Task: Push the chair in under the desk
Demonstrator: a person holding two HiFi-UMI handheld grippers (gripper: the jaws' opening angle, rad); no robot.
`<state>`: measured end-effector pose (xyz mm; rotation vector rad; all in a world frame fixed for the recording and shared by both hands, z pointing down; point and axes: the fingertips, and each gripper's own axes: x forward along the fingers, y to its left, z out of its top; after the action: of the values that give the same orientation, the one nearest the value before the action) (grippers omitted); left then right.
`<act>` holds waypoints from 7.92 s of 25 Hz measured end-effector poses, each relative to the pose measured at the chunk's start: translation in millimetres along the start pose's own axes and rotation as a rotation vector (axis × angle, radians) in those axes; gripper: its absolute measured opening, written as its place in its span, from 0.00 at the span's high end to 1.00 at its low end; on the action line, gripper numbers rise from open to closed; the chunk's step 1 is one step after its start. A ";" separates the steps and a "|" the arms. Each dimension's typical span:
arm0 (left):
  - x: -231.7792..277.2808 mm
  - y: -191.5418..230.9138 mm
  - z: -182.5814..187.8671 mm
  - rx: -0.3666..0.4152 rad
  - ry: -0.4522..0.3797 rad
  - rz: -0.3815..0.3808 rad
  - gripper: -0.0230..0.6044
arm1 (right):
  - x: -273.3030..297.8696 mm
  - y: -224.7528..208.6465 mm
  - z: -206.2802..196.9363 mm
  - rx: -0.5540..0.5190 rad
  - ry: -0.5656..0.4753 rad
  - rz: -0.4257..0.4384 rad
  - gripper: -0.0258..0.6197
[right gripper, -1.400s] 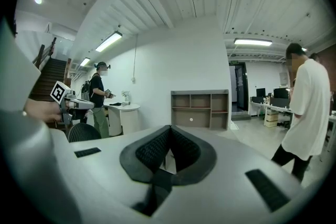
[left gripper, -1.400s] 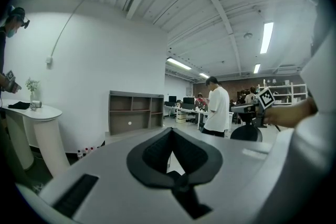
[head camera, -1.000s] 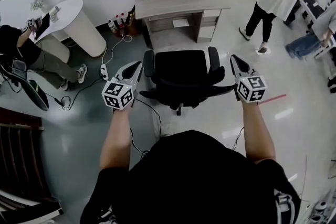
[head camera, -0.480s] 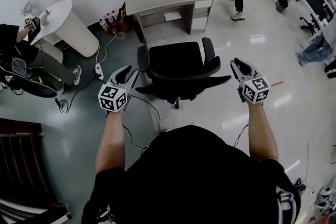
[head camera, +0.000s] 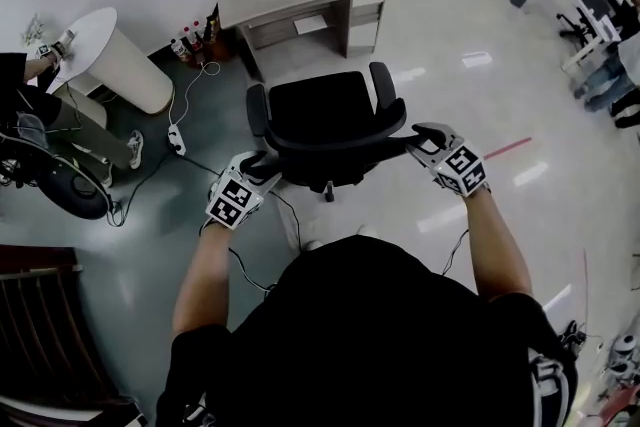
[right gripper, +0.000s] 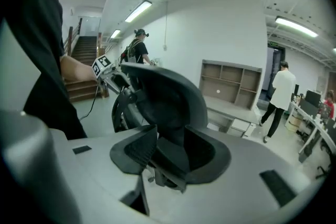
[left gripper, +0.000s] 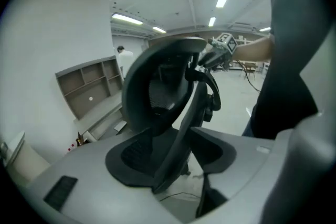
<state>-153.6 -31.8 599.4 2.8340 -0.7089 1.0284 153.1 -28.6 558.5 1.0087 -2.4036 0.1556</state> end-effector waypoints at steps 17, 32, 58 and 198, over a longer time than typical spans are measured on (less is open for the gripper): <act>57.7 -39.2 -53.1 0.371 0.330 -0.054 0.56 | 51.9 42.1 -67.5 -0.405 0.355 0.154 0.58; 100.7 -31.3 -77.5 0.456 0.485 -0.084 0.56 | 92.5 26.3 -129.6 -0.712 0.668 0.185 0.55; 113.4 -16.0 -82.6 0.526 0.571 0.041 0.72 | 110.4 8.5 -147.9 -0.869 0.697 0.101 0.79; 308.5 369.5 22.4 0.508 0.580 0.174 0.73 | 390.3 -348.2 -12.2 -0.966 0.581 0.038 0.76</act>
<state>-92.2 -491.1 731.4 2.6024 -0.7076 2.2025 171.1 -520.8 734.9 0.3728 -1.6261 -0.5723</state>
